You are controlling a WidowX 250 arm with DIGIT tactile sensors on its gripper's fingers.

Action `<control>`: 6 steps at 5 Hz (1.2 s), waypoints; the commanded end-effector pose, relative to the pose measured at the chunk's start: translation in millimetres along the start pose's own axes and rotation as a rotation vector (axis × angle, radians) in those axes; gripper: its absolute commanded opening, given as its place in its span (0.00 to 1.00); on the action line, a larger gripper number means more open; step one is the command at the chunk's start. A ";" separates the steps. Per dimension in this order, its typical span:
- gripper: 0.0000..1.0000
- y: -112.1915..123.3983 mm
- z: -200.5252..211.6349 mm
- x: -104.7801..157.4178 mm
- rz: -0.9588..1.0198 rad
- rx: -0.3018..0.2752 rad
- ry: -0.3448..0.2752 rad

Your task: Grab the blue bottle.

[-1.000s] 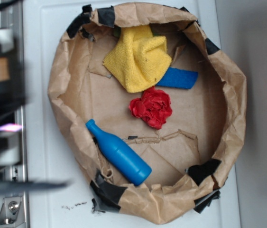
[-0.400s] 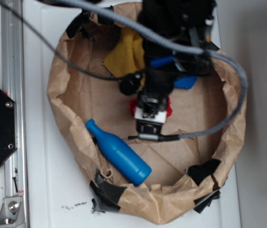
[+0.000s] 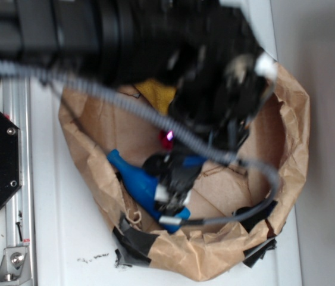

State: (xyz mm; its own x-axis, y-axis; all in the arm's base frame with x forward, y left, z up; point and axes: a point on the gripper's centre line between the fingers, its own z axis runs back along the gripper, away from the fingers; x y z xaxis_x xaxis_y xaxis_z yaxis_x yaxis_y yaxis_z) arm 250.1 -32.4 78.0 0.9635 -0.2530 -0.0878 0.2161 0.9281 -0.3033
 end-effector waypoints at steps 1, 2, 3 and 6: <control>1.00 -43.8 -24.4 -5.3 -0.069 0.080 -0.005; 1.00 -53.1 -46.7 -4.2 -0.169 0.046 0.017; 1.00 -53.0 -63.1 -0.3 -0.292 0.099 -0.026; 0.00 1.4 -26.9 13.6 -0.273 0.135 -0.148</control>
State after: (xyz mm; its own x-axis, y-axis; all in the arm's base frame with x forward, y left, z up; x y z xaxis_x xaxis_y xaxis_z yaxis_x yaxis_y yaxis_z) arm 251.4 -37.8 38.7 0.8807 -0.4701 0.0582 0.4717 0.8589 -0.1995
